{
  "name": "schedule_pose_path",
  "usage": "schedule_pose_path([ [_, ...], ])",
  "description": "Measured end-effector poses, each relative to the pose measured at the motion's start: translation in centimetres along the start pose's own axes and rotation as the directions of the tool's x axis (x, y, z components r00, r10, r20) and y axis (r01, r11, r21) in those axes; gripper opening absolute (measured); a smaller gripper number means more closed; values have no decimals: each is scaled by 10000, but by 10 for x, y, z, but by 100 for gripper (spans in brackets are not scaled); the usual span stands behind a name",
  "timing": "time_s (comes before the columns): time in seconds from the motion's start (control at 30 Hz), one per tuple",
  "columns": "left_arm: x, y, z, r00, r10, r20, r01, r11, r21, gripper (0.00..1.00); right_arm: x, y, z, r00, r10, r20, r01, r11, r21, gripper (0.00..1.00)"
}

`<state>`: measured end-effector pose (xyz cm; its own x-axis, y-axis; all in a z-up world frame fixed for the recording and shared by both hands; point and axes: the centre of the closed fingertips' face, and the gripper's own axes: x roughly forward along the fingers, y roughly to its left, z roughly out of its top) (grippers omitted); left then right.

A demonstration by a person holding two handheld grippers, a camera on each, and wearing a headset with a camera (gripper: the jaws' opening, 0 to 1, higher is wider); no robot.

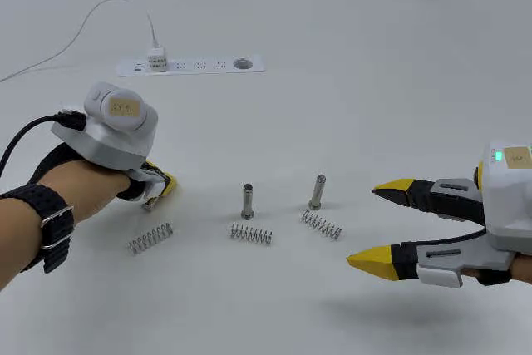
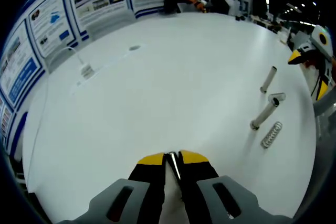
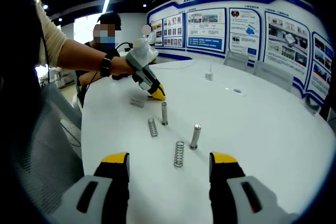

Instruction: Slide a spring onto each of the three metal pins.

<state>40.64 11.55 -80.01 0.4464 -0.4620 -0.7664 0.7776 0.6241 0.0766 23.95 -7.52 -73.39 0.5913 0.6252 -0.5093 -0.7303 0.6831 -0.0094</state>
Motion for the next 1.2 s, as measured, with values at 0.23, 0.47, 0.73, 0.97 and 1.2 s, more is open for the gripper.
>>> schedule_pose_path([
  [0.23, -1, 0, 0, 9998, -13, -196, 15, 10000, 84, 8, 1, 1, 1, 10000, 25, 2, -25, 10000, -22, 63],
  [0.47, -1, -2, -1, 9995, 35, -317, -30, 9999, 157, 8, 1, 1, 2, 10000, 17, 19, -17, 10000, -24, 62],
  [0.73, -2, -2, -1, 9998, 25, -174, -29, 9997, -225, 7, 0, 0, 6, 9999, -50, 120, 51, 9999, -143, 62],
  [0.97, -9, -5, 5, 9999, -93, 107, 98, 9991, -419, 6, 0, 1, 7, 9999, -63, 143, 65, 9998, -177, 62],
  [1.2, -17, -8, 10, 9992, -135, 369, 152, 9988, -468, 7, -1, 1, 8, 9998, -90, 157, 93, 9997, -204, 62],
])
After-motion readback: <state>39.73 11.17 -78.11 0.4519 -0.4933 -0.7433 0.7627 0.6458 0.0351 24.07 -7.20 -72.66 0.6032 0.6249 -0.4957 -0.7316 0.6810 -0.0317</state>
